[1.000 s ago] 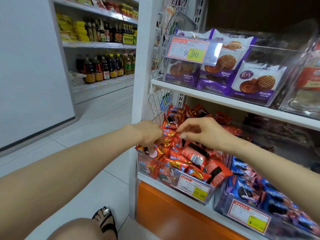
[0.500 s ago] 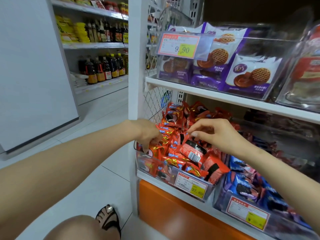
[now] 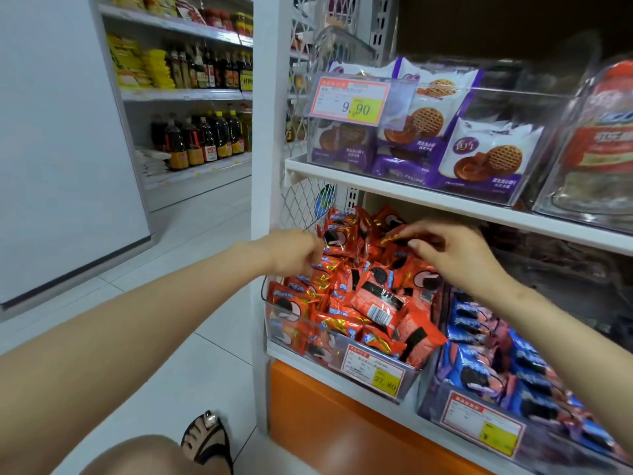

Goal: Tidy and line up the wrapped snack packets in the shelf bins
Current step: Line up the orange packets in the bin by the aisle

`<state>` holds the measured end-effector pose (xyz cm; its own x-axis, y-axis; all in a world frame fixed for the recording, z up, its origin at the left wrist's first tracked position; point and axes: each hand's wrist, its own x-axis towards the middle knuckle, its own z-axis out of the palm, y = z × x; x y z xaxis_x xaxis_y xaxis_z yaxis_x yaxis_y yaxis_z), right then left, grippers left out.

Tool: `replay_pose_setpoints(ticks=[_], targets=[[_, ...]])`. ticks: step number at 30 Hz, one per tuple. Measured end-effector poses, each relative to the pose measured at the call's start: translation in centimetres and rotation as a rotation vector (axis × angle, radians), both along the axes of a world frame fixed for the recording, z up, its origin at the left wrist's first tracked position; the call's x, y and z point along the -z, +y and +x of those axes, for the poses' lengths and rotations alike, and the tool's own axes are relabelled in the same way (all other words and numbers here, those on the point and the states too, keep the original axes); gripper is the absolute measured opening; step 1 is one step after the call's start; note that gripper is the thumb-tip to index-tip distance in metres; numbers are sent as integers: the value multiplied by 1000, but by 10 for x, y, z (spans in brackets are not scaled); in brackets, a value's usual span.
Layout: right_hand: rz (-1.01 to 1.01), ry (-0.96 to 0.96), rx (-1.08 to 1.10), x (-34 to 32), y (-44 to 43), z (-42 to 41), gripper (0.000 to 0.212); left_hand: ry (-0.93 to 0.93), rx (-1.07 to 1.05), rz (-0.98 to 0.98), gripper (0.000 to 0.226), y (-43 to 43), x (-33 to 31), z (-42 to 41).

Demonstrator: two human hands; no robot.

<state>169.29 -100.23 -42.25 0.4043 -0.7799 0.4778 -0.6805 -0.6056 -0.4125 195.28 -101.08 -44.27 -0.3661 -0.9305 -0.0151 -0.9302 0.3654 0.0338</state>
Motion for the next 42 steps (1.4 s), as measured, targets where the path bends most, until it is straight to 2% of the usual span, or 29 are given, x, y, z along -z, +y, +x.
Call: replay_pose_setpoints(ticks=[3, 5, 9, 12, 16, 21, 29, 31, 33, 34, 36, 38, 39, 40, 42], targets=[[-76, 100, 181, 4, -19, -11, 31, 132, -63, -154, 30, -12, 4, -10], [-34, 55, 242, 13, -23, -16, 39, 153, -112, -226, 42, -27, 6, -20], [-5, -18, 229, 25, -27, -21, 34, -129, -99, -339, 51, -56, 8, -29], [4, -72, 222, 24, -31, -19, 29, -289, -120, -314, 55, -72, 10, -28], [31, -104, 212, 28, -33, -16, 26, -307, -122, -255, 63, -83, 14, -25], [49, -147, 207, 29, -37, -18, 24, -453, -24, -388, 62, -89, 11, -29], [70, -153, 202, 30, -39, -21, 22, -465, -26, -244, 70, -89, 15, -33], [70, -188, 206, 29, -37, -21, 20, -432, -46, -220, 73, -85, 14, -32], [53, -238, 218, 27, -37, -23, 19, -315, -102, -258, 61, -80, 10, -32], [55, -269, 225, 26, -37, -25, 18, -185, -142, -311, 49, -77, 5, -34], [80, -311, 231, 26, -37, -28, 18, 206, -208, -394, 28, -69, -6, -44], [78, -298, 230, 26, -35, -27, 19, 534, -165, -305, 28, -54, -20, -63], [75, -283, 233, 26, -34, -26, 19, 591, -92, -244, 36, -48, -23, -74], [79, -277, 240, 27, -34, -25, 19, 557, -26, -201, 46, -43, -23, -85], [109, -293, 259, 28, -33, -24, 20, 374, 0, -233, 60, -39, -16, -101]])
